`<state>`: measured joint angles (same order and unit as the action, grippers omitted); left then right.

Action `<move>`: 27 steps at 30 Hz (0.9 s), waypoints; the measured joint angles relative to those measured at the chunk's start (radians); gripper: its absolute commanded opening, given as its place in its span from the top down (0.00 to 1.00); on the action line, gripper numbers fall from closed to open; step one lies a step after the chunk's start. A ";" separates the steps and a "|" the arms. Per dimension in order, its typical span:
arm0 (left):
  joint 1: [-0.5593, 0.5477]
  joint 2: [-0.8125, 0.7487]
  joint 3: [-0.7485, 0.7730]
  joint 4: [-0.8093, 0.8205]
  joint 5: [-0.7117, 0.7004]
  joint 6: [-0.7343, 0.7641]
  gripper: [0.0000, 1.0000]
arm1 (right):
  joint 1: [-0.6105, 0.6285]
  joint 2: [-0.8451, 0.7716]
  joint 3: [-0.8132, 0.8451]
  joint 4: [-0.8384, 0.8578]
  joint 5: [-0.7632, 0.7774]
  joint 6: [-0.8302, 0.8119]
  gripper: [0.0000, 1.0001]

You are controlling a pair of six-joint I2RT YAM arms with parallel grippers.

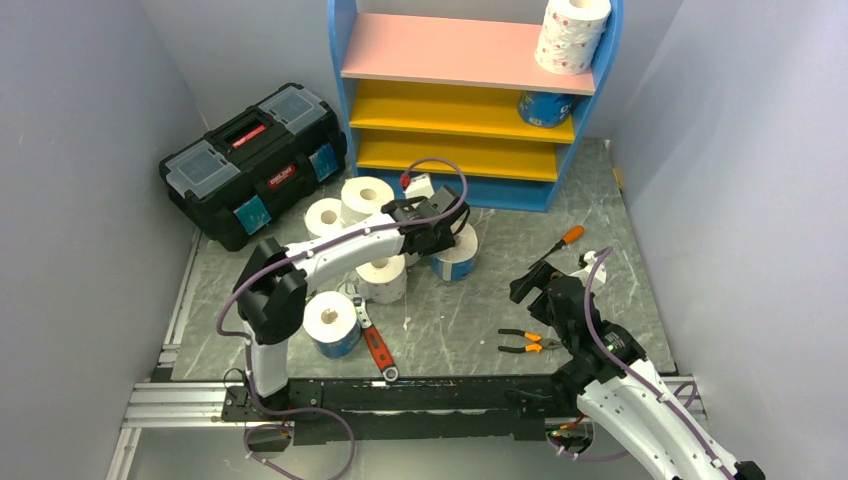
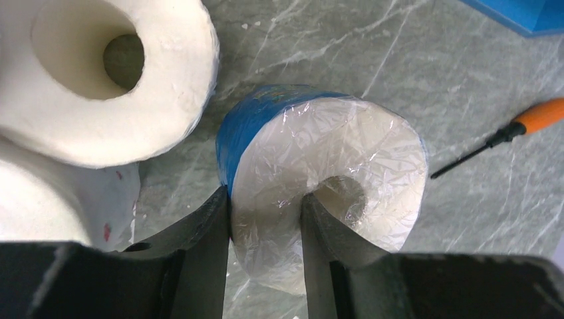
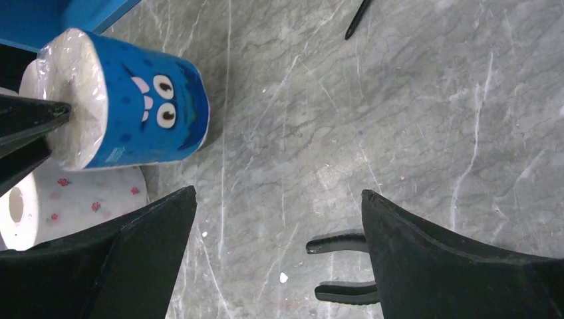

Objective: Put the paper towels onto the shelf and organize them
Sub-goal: Place the paper towel at the center of the board, then pick up the paper towel from the center of the board.

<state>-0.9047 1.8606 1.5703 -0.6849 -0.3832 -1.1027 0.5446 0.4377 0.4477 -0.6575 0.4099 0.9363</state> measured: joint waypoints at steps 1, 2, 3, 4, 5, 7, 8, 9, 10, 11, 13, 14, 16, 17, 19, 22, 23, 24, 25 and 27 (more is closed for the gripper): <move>0.000 0.017 0.018 -0.007 -0.012 -0.020 0.62 | 0.000 0.001 0.000 0.000 0.000 0.000 0.04; 0.000 0.029 0.030 -0.013 -0.021 -0.036 0.59 | 0.000 0.001 0.000 0.000 0.000 0.002 0.04; 0.002 0.037 0.038 -0.019 -0.028 -0.051 0.56 | 0.000 0.001 0.000 0.000 0.000 0.003 0.04; 0.003 0.044 0.042 -0.022 -0.033 -0.066 0.53 | 0.000 0.001 0.000 0.000 0.000 0.005 0.04; 0.005 0.049 0.046 -0.025 -0.036 -0.077 0.49 | 0.000 0.001 0.000 0.000 0.000 0.006 0.04; 0.009 0.056 0.047 -0.027 -0.037 -0.101 0.43 | 0.000 -0.001 0.000 0.000 0.000 0.010 0.04; 0.010 0.058 0.048 -0.027 -0.037 -0.111 0.40 | 0.000 -0.001 0.000 0.000 0.000 0.010 0.04; 0.013 0.063 0.052 -0.026 -0.037 -0.122 0.36 | 0.000 -0.002 0.000 0.000 0.001 0.010 0.04; 0.014 0.066 0.055 -0.029 -0.037 -0.125 0.32 | 0.000 -0.001 0.000 0.000 0.000 0.010 0.04; 0.016 0.069 0.056 -0.027 -0.036 -0.131 0.27 | 0.000 -0.001 0.000 0.000 0.000 0.010 0.05; 0.017 0.072 0.057 -0.023 -0.033 -0.135 0.21 | 0.000 0.000 0.000 0.000 0.001 0.010 0.05; 0.017 0.073 0.057 -0.023 -0.032 -0.136 0.19 | 0.000 0.001 0.000 0.000 0.001 0.010 0.04; 0.017 0.073 0.058 -0.023 -0.029 -0.129 0.17 | 0.000 0.001 0.000 0.000 0.001 0.010 0.04; 0.017 0.073 0.058 -0.024 -0.028 -0.119 0.16 | 0.000 0.001 0.000 0.000 0.001 0.010 0.04; 0.017 0.073 0.067 -0.034 -0.024 -0.082 0.16 | 0.000 0.001 0.000 0.000 0.001 0.010 0.04; 0.017 0.061 0.072 -0.038 -0.020 0.033 0.14 | 0.000 -0.003 0.000 0.000 0.001 0.010 0.04; 0.017 0.052 0.072 -0.037 -0.015 0.077 0.13 | 0.000 -0.003 0.000 -0.001 0.001 0.010 0.04; 0.017 0.035 0.067 -0.030 -0.008 0.139 0.13 | 0.000 -0.003 0.000 0.000 0.000 0.009 0.04; 0.017 0.016 0.060 -0.023 -0.002 0.193 0.13 | 0.000 -0.003 0.000 0.000 0.000 0.007 0.04; 0.017 -0.047 0.019 0.006 0.014 0.324 0.16 | 0.000 -0.003 0.000 0.000 0.000 0.005 0.04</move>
<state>-0.8879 1.8137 1.5898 -0.6788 -0.3695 -0.7784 0.5446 0.4343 0.4477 -0.6579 0.4103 0.9409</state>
